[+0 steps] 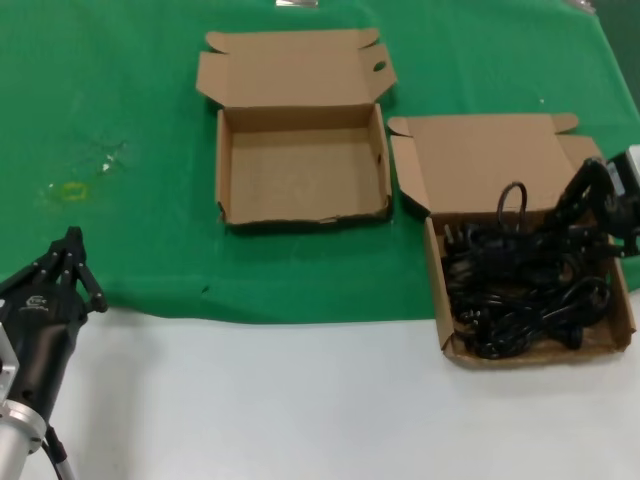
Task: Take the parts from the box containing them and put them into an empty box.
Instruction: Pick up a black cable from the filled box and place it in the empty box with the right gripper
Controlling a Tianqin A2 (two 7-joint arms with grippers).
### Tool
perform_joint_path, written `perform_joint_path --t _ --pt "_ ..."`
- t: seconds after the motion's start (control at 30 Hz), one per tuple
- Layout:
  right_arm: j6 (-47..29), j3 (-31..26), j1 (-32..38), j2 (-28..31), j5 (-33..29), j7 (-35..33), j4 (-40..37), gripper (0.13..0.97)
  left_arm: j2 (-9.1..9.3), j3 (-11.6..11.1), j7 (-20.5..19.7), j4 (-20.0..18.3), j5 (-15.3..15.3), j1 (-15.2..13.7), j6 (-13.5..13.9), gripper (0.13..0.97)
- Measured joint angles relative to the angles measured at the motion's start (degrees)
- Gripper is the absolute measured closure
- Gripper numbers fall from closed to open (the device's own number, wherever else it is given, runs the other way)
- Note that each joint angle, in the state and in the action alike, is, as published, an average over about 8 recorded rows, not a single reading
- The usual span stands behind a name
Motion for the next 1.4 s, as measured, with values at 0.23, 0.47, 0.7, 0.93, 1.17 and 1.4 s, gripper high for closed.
perform_joint_path --t 0.23,0.47,0.7,0.93,1.17,1.4 --pt "0.3 0.4 1.7 -1.1 0.0 1.0 -0.2 0.883 0.0 0.0 0.0 0.0 0.0 0.0 0.0 0.953" --pt "2.7 0.6 3.2 -3.9 0.0 1.4 -1.9 0.884 0.0 0.0 0.0 0.0 0.0 0.0 0.0 0.953" --pt "6.0 1.0 4.0 -7.7 0.6 0.9 -4.4 0.884 0.0 0.0 0.0 0.0 0.0 0.0 0.0 0.953" --pt "10.3 1.5 4.7 -12.7 1.7 -1.3 -8.1 0.884 0.0 0.0 0.0 0.0 0.0 0.0 0.0 0.953" --pt "15.0 2.1 5.8 -18.6 3.0 -5.2 -14.4 0.884 0.0 0.0 0.0 0.0 0.0 0.0 0.0 0.953" --pt "19.5 2.7 8.0 -24.9 4.1 -10.9 -24.1 0.884 0.0 0.0 0.0 0.0 0.0 0.0 0.0 0.953"
